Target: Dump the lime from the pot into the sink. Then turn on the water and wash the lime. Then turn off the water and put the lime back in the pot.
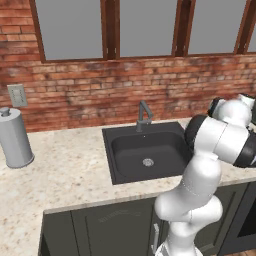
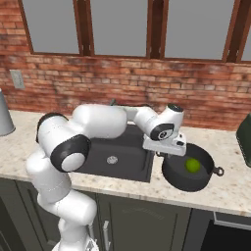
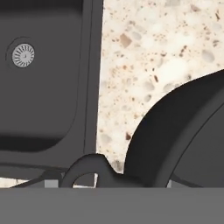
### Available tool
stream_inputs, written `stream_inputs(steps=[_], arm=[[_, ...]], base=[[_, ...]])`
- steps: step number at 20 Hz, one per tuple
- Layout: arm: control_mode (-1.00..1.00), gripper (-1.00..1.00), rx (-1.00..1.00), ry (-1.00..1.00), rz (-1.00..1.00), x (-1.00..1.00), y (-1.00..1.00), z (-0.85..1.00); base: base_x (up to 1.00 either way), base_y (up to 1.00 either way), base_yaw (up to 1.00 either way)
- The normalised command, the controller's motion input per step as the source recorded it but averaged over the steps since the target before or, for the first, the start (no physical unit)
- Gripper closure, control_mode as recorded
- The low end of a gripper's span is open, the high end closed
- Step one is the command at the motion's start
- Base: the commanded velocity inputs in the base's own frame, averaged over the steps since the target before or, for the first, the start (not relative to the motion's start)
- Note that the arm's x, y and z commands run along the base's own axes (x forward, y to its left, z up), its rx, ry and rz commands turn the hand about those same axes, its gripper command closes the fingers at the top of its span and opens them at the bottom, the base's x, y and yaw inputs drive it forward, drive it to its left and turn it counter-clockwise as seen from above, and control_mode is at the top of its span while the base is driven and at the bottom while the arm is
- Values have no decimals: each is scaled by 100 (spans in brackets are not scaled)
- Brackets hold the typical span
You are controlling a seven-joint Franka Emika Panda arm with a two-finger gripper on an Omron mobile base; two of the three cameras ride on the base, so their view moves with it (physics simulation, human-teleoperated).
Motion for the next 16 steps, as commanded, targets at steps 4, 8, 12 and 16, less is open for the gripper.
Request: stream_inputs(steps=[4, 8, 12, 16], arm=[[-100, 100, 0, -13, 5, -32, 92, 59], [-100, 100, 0, -7, 5, -30, 90, 50], [-100, 100, 0, -4, 4, -34, 85, 47], [-100, 100, 0, -1, 3, -31, 78, 43]], base=[[0, 0, 0], [0, 0, 0], [0, 0, 0], [0, 0, 0]])
